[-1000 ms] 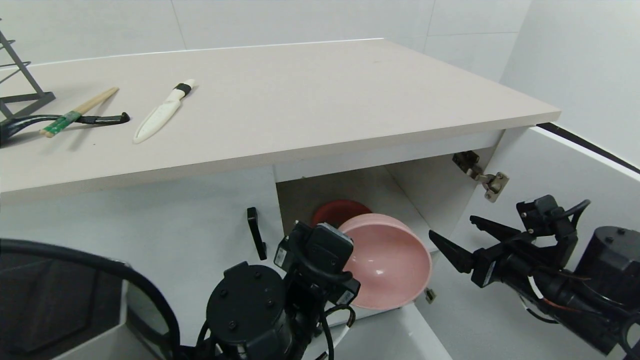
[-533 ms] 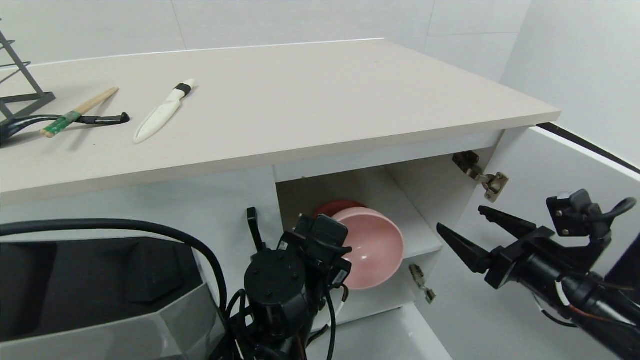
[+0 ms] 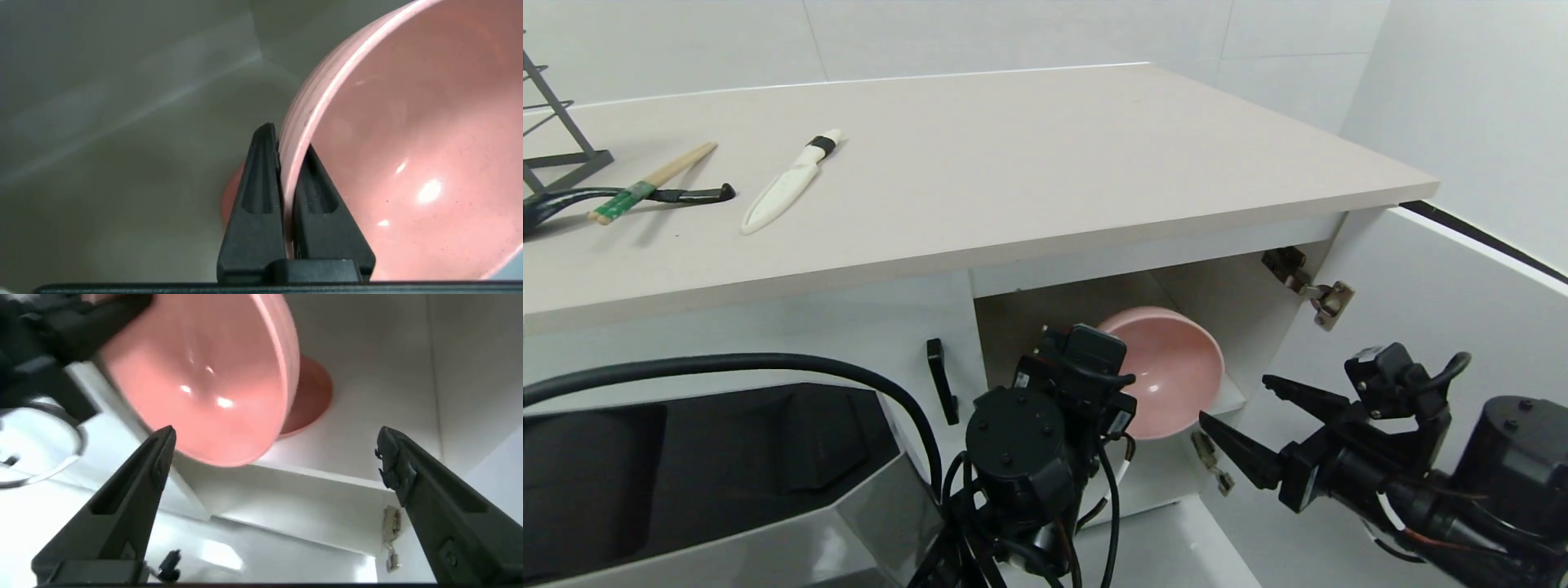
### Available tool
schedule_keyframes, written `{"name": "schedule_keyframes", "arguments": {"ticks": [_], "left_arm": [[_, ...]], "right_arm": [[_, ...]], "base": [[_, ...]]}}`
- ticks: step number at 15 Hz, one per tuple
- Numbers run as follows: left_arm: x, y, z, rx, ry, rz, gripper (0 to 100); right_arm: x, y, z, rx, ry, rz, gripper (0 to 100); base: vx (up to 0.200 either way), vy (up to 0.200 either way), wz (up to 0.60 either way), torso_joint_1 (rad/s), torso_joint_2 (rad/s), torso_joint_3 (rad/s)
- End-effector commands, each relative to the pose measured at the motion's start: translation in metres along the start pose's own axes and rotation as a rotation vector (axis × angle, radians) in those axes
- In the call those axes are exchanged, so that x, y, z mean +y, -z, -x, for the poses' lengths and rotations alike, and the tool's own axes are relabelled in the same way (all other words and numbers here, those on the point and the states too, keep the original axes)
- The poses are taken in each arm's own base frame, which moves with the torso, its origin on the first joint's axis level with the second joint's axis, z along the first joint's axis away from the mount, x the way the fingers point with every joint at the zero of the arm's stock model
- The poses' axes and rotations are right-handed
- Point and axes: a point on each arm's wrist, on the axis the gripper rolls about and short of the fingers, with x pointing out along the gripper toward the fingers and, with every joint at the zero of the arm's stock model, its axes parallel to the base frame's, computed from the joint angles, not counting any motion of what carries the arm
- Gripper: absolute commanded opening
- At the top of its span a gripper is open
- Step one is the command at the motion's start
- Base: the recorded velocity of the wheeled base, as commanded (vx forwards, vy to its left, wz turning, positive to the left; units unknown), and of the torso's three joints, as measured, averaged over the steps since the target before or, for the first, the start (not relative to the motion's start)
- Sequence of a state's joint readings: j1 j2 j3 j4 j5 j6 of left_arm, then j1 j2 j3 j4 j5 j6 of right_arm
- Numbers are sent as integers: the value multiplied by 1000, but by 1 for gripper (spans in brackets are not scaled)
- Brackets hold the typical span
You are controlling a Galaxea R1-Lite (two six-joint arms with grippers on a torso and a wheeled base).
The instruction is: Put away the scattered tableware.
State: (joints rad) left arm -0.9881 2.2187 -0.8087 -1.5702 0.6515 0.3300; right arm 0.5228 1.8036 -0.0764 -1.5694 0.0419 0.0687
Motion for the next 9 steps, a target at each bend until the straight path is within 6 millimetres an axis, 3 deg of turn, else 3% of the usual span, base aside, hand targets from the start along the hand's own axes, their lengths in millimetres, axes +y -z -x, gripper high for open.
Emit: {"name": "schedule_keyframes", "arguments": {"ticks": [1,9], "left_arm": [[-7,-6,1,-14,-14,49,0],[-16,-10,7,-19,-4,119,0]], "right_arm": [[-14,-3,-9,-23,61,-8,100],[-23,-10,-13,-59,98,-11,100]], "base": [[0,0,0,0,0,0],[0,0,0,0,0,0]]}}
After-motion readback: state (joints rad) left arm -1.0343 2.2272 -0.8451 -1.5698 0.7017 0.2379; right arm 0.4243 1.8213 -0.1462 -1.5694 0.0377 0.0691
